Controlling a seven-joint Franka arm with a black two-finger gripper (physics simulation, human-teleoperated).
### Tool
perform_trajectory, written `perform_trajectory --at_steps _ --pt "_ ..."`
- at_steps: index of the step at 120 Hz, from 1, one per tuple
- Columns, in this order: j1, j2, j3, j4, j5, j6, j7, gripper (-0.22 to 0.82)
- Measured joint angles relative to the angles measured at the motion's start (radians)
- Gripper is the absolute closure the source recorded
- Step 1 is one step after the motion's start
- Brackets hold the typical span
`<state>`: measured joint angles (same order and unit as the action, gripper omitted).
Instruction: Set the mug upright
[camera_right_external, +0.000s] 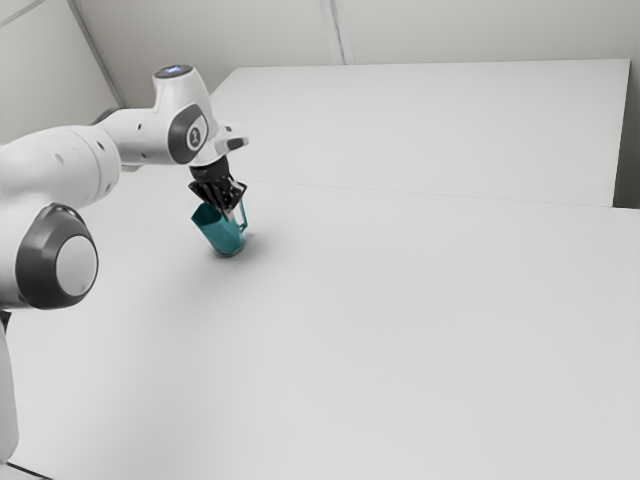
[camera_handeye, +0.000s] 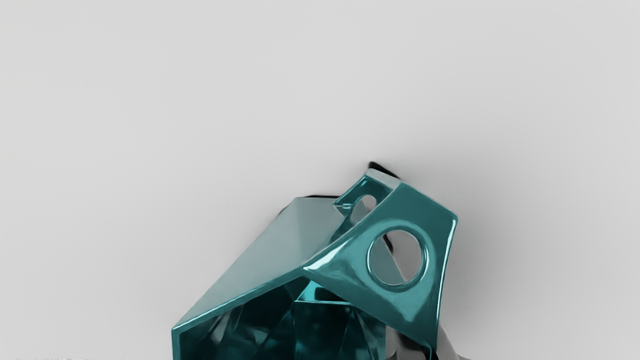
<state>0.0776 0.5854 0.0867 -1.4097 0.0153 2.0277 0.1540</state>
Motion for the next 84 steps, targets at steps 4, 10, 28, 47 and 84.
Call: perform_trajectory --at_steps 4,10,28,47,84 --pt "0.001 0.003 0.0 0.0 0.003 0.0 -0.006 0.67" --pt "0.001 0.008 -0.001 0.001 0.006 0.001 -0.015 0.56" --pt "-0.001 0.009 -0.001 0.012 0.012 0.0 -0.037 0.28" --pt "-0.005 -0.003 -0.007 0.059 0.025 -0.009 -0.055 0.13" --pt "0.001 -0.035 -0.008 0.084 0.042 -0.027 -0.078 0.03"
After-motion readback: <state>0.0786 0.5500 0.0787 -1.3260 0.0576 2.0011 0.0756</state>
